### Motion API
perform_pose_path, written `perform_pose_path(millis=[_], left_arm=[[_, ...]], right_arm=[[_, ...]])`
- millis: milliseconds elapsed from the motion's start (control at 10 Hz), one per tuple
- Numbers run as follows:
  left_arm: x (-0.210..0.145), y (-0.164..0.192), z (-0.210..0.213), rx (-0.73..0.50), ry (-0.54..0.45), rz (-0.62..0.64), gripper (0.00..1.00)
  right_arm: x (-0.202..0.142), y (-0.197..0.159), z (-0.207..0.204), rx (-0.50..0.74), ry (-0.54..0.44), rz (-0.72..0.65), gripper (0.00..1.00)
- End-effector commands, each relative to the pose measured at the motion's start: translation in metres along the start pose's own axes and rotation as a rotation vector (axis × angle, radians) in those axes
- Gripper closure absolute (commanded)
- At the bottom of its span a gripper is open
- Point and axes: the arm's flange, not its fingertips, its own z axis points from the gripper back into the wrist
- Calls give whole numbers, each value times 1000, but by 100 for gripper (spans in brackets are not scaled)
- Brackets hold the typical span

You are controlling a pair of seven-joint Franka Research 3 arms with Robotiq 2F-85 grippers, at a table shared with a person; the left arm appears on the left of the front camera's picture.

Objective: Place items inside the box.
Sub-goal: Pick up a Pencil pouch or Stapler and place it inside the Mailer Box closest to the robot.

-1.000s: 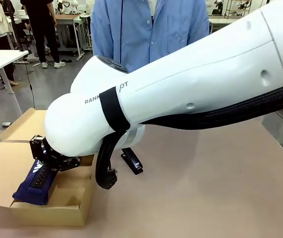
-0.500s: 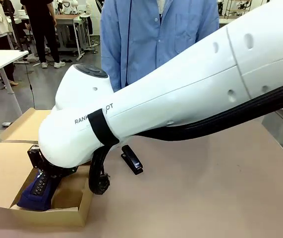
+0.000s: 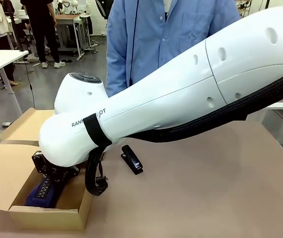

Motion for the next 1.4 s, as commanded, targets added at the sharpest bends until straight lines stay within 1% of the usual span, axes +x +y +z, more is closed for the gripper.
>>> perform_pose_path(millis=[0, 500, 600, 700, 800, 1000, 1100, 1200, 1300], left_arm=[[-1, 1, -1, -23, -20, -19, 0], [-1, 1, -1, -23, -20, -19, 0], [-1, 1, -1, -23, -20, -19, 0], [-1, 1, -1, -23, -20, -19, 0], [-1, 1, -1, -23, -20, -19, 0], [-1, 1, -1, -23, -20, -19, 0], [-1, 1, -1, -23, -20, -19, 0], [-1, 1, -1, -23, -20, -19, 0], [-1, 1, -1, -23, -20, -19, 0]], right_arm=[[1, 11, -3, -11, -3, -28, 92], [2, 10, -4, -3, 11, -31, 92], [2, 10, -3, -9, 18, -31, 51], [1, 10, -4, -12, 18, -32, 35], [1, 10, -3, -14, 16, -31, 0], [0, 9, -3, -14, 13, -30, 0], [0, 9, -3, -15, 14, -28, 12], [0, 9, -2, -14, 15, -28, 2], [0, 9, 1, -12, 19, -18, 0]])
